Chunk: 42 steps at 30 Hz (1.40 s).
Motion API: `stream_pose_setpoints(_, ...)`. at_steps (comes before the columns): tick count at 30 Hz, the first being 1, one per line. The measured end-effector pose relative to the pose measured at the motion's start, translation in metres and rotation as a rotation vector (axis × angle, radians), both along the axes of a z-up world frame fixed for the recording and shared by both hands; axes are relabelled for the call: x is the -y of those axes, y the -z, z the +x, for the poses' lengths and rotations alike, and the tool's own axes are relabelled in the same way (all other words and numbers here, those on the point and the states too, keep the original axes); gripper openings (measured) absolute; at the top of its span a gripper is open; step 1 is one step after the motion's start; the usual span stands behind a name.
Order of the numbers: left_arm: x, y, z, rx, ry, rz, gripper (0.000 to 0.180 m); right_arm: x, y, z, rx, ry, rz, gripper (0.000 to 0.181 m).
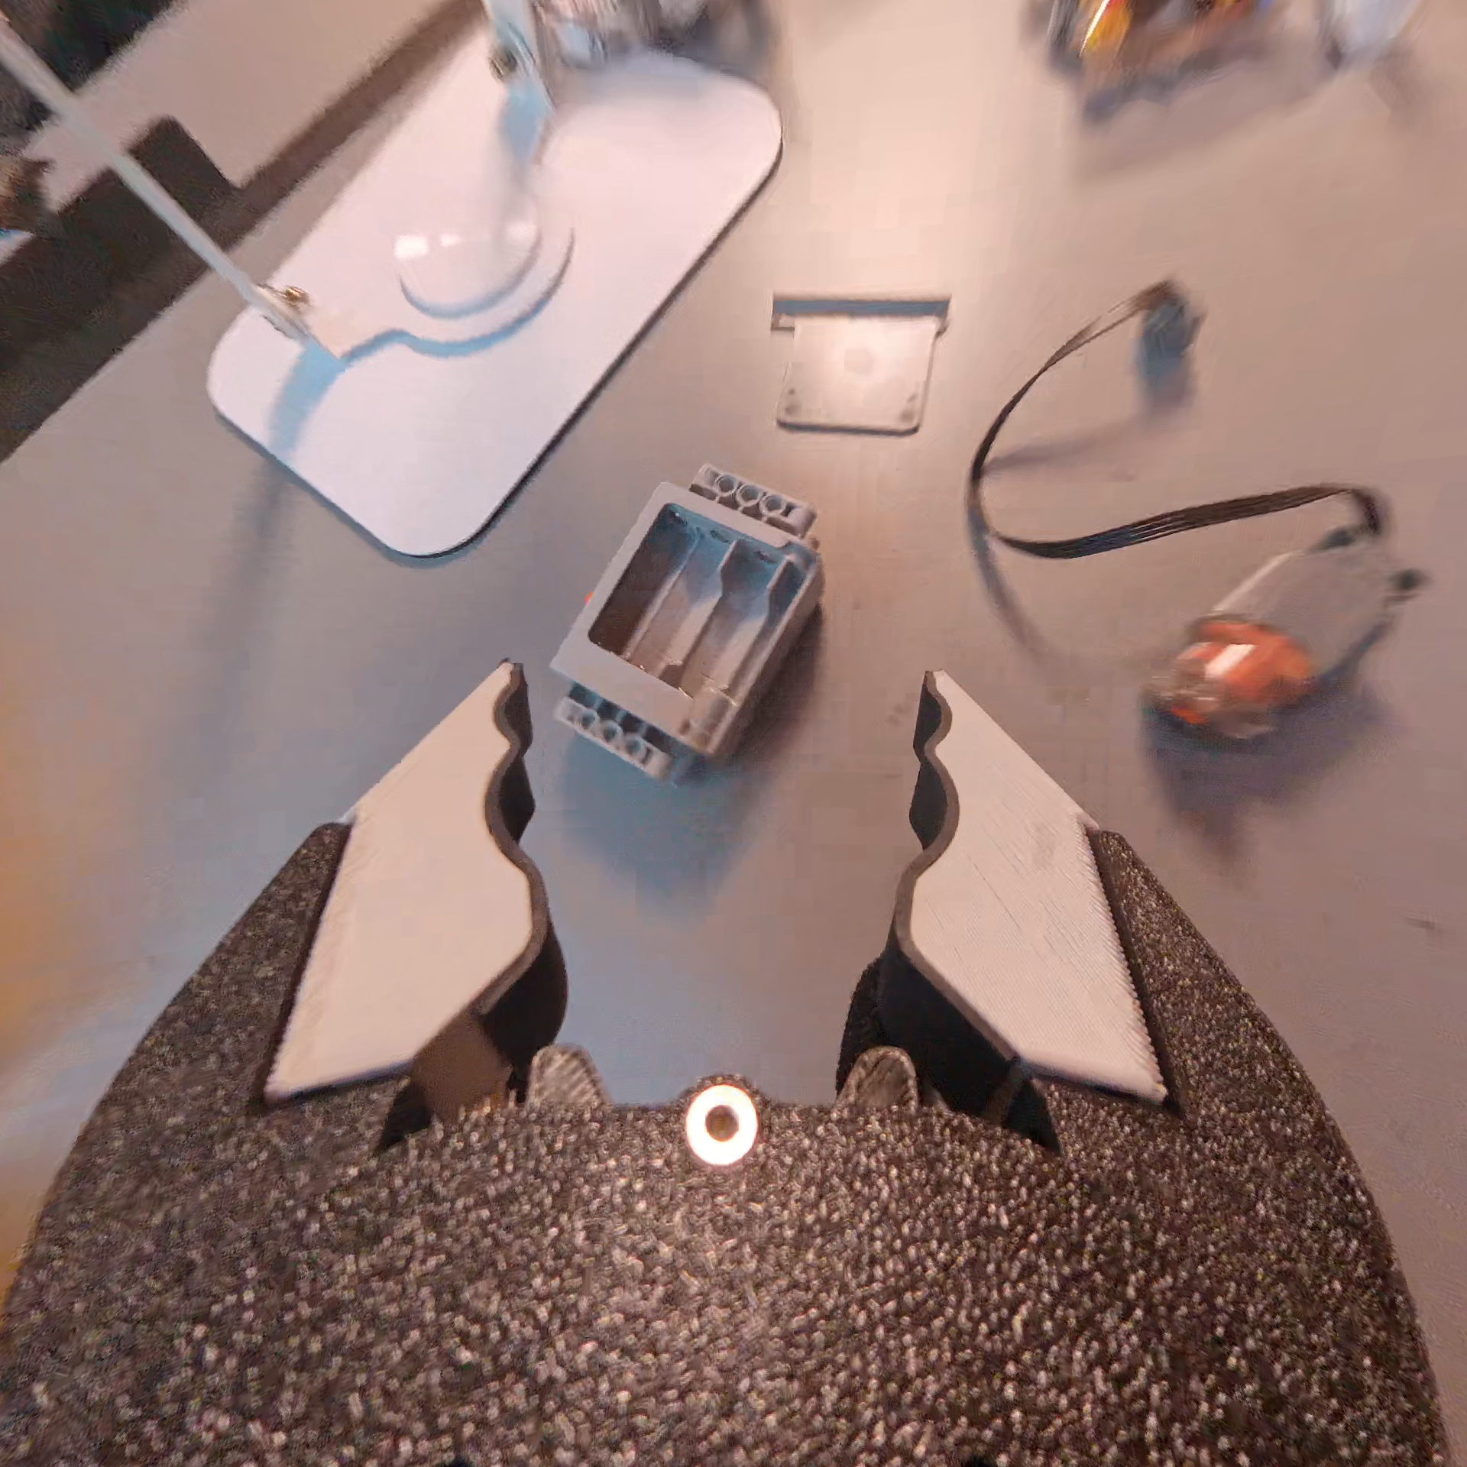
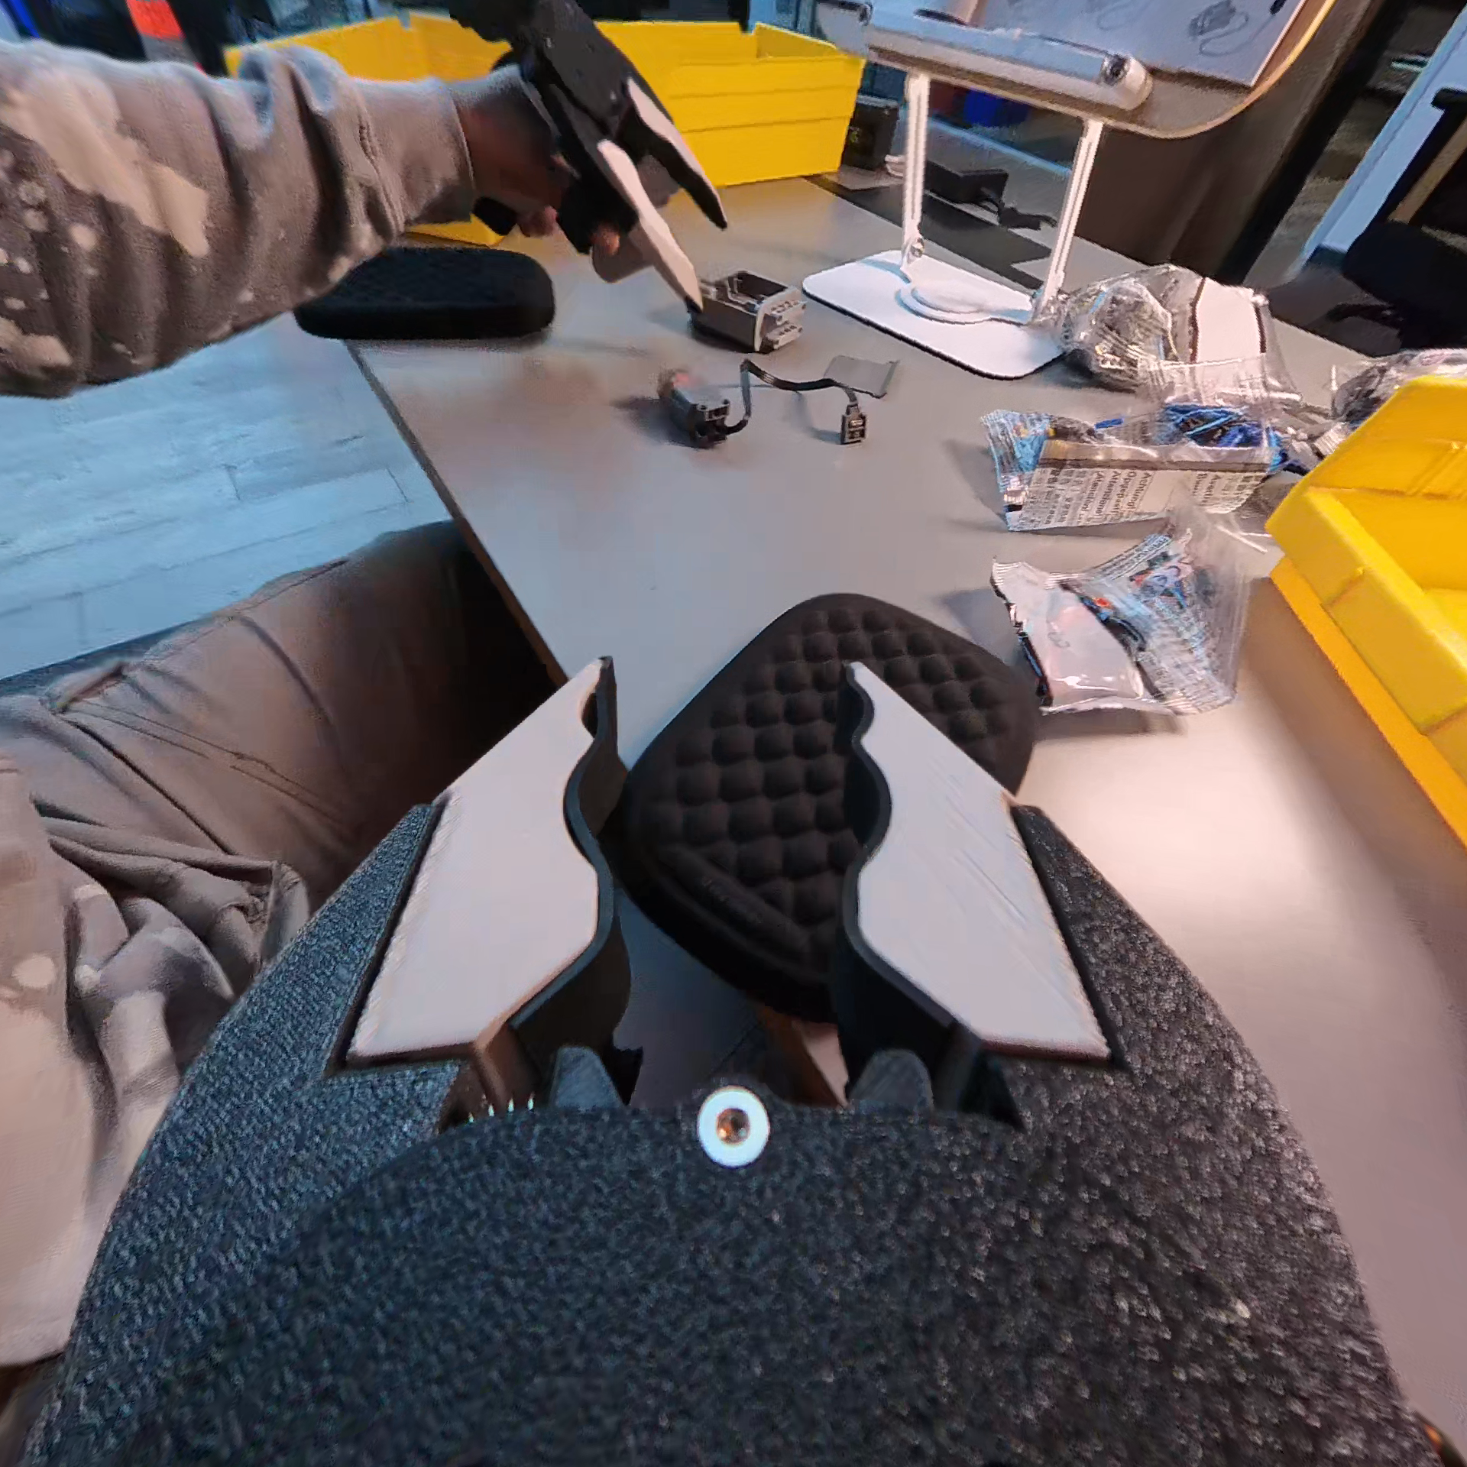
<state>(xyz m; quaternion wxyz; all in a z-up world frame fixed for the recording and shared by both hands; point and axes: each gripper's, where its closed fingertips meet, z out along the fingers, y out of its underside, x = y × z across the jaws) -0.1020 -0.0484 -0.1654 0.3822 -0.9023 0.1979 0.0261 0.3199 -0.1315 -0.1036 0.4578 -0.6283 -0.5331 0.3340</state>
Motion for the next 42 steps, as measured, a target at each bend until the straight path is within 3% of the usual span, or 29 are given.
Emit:
stream_pose_setpoints(2, -0.02, 0.028, -0.009, -0.061, 0.088, -0.121, 0.093, -0.016, -0.004, -0.012, 0.012, 0.022, 0.014, 0.055)
stream_pose_setpoints(4, -0.03, 0.03, -0.006, 0.037, 0.158, -0.174, 0.066, -0.027, -0.009, -0.021, 0.016, 0.042, 0.036, 0.056)
stream_pose_setpoints(6, -0.029, 0.027, -0.006, 0.15, 0.187, -0.234, 0.065, -0.035, -0.013, -0.024, 0.009, 0.067, 0.045, 0.056)
stream_pose_setpoints(9, -0.027, 0.014, -0.006, 0.535, 0.122, -0.315, 0.064, -0.039, -0.014, -0.023, -0.013, 0.085, 0.026, 0.056)
stream_pose_setpoints(12, -0.023, -0.015, -0.001, 1.076, 0.073, -0.366, 0.064, -0.044, -0.013, -0.018, -0.035, 0.113, 0.016, 0.055)
stream_pose_setpoints(14, -0.023, -0.028, -0.005, 1.222, 0.066, -0.323, 0.064, -0.044, -0.012, -0.016, -0.053, 0.127, 0.008, 0.055)
stream_pose_setpoints(16, -0.022, -0.035, -0.005, 1.267, 0.064, -0.291, 0.064, -0.042, -0.01, -0.014, -0.061, 0.133, 0.004, 0.055)
stream_pose_setpoints(18, -0.022, -0.034, -0.004, 1.229, 0.044, -0.267, 0.064, -0.039, -0.008, -0.011, -0.053, 0.127, 0.003, 0.055)
stream_pose_setpoints(20, -0.021, -0.018, -0.006, 1.065, -0.008, -0.256, 0.064, -0.038, -0.006, -0.007, -0.036, 0.121, 0.014, 0.055)
stream_pose_setpoints(26, -0.01, 0.025, -0.016, 0.236, -0.078, -0.187, 0.064, -0.039, -0.01, 0.017, -0.043, 0.126, 0.067, 0.054)
stream_pose_setpoints(29, -0.007, 0.031, -0.015, -0.003, -0.066, -0.135, 0.064, -0.042, -0.007, 0.031, -0.072, 0.134, 0.065, 0.054)
stream_pose_setpoints(33, -0.002, 0.009, -0.003, -0.014, -0.14, 0.038, 0.066, -0.051, 0.0, 0.048, -0.106, 0.105, 0.034, 0.055)
stream_pose_setpoints(38, 0.041, -0.064, 0.073, 0.131, -0.243, 0.455, 0.064, -0.064, -0.019, 0.063, -0.201, -0.004, 0.019, 0.056)
stream_pose_setpoints(42, 0.084, -0.081, 0.151, 0.233, -0.3, 0.621, 0.066, -0.062, -0.048, 0.073, -0.268, -0.058, 0.023, 0.056)
